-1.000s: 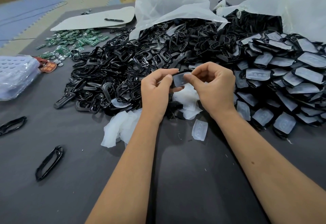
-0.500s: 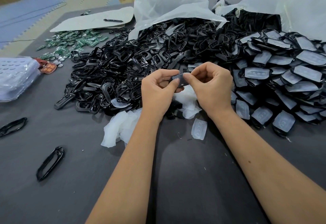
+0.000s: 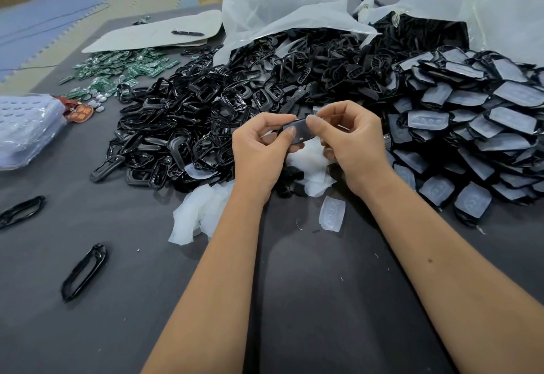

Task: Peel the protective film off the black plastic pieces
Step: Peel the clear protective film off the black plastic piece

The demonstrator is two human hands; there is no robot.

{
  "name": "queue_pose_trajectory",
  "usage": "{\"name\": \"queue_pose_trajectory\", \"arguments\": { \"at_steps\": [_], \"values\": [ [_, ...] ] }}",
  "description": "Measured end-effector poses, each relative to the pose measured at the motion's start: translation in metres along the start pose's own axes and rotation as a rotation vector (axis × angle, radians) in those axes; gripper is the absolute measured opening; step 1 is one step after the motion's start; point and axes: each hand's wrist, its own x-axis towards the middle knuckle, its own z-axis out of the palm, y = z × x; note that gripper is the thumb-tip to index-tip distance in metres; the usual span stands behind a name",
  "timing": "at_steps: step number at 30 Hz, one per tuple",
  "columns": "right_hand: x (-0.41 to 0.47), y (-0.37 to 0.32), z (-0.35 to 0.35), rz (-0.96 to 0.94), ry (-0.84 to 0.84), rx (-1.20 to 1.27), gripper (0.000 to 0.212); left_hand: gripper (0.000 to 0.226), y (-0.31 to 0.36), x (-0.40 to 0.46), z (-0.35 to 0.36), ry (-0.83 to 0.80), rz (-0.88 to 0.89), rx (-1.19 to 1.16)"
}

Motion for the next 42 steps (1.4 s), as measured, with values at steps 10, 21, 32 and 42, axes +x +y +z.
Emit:
{"name": "queue_pose_trajectory", "arguments": {
  "at_steps": [10, 21, 32, 42],
  "values": [
    [-0.0031, -0.0027, 0.0027, 0.005, -0.1, 0.032, 0.01, 0.016, -0.0002, -0.0015, 0.001, -0.074, 0.025, -0.034],
    [-0.0032, -0.002, 0.0063, 0.048, -0.027, 0.1, 0.017, 0.02, 0.0015, -0.0024, 0.0012, -0.06, 0.011, -0.058],
    [-0.0061, -0.0045, 0.0045, -0.012, -0.086, 0.031, 0.01, 0.019, 0.0001, -0.0022, 0.0007, -0.055, 0.011, -0.055],
    [-0.0036, -0.0013, 0.0059, 0.03, -0.028, 0.043, 0.013, 0.017, -0.0013, -0.0001, 0.0016, -0.005, 0.029, 0.013]
  ]
}}
